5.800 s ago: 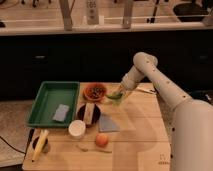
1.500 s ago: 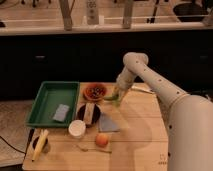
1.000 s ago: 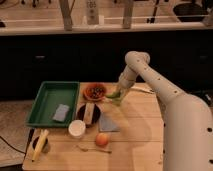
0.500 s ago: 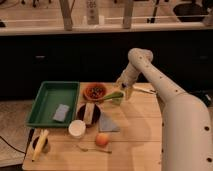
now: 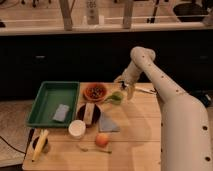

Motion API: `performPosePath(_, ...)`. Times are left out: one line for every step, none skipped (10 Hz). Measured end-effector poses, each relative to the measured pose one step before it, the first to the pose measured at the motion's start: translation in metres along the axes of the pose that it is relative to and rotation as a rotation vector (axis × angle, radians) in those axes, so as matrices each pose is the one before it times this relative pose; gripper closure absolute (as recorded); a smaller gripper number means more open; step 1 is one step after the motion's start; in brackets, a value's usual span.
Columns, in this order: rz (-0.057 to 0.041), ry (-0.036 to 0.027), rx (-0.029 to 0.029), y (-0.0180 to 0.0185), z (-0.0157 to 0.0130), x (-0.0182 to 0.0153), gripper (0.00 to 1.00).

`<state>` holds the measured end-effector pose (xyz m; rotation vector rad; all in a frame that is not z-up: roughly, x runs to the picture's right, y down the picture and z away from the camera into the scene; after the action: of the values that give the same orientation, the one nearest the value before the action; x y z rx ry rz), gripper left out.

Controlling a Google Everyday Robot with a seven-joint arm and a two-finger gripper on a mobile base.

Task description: Place pepper in plastic cup

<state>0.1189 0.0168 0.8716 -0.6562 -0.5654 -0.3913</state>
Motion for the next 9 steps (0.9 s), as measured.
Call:
performPosePath(-0.0013,-0.0038,-0.00067,0.0011,-0.00055,0.00165,0.2)
performPosePath(-0.00951,-0.00288,-0.00368,0.00073,-0.0003,0.00106,0.2)
performPosePath(-0.01875,-0.00588,-0.01854,-0.00208,0.00185,-0.00083,0.2)
performPosePath(-0.01357,-0.00421,-0.01138,-0.00273,0.00187,-0.00174,0.2)
performPosePath(0.00095,-0.0014,-0.00484,0.00153,0.00062,0.00039,0.2)
performPosePath(0.00188,-0.00009,-0.00213,0.00153,-0.00066,0.00064,0.2)
performPosePath(0.00277,0.00261,0.00281,0.00049,-0.00042,0.00177,0.2)
performPosePath(-0.00225,-0.00025,0.00114,-0.00149,0.00056,-0.00107,0.2)
performPosePath(-0.00169,-0.00015,0.00073,-0.00119,0.00034,-0.00083,0.2)
